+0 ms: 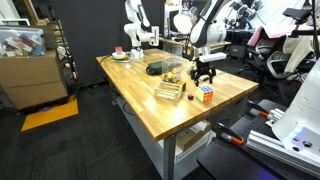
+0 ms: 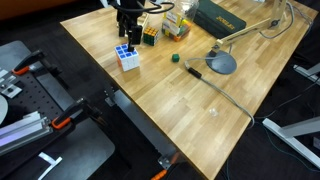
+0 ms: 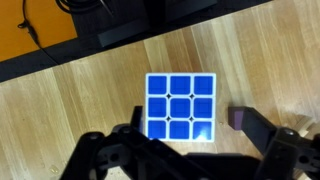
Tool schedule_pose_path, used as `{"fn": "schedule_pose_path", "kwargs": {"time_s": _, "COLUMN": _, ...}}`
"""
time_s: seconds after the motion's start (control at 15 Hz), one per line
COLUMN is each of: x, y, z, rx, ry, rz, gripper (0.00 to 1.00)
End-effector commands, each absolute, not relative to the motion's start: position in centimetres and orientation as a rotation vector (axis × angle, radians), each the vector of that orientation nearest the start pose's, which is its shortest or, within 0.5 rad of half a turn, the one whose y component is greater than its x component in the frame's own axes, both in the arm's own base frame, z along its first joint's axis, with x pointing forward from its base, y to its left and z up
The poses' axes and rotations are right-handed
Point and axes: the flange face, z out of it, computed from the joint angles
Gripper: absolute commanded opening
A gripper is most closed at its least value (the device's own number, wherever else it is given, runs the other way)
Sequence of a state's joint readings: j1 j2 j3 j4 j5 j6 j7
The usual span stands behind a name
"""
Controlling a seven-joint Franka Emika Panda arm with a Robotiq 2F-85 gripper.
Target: Remove the Rubik's cube from the wooden crate
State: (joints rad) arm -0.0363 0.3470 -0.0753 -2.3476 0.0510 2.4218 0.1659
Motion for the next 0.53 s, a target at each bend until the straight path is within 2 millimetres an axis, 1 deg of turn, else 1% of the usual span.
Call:
{"fn": "schedule_pose_path", "kwargs": {"time_s": 0.0, "x": 48.06, "y": -5.29, "z": 16.89, "rx": -3.079, "ry": 0.476, "rz": 0.424, "gripper": 1.00}}
{"fn": "schedule_pose_path", "kwargs": {"time_s": 0.07, "x": 48.18, "y": -5.09, "z": 17.18, "rx": -3.080, "ry": 0.471, "rz": 0.418, "gripper": 1.00}}
{"fn": "schedule_pose_path", "kwargs": {"time_s": 0.47, "x": 48.01, "y": -5.18, "z": 16.67, "rx": -3.080, "ry": 0.474, "rz": 0.433, "gripper": 1.00}}
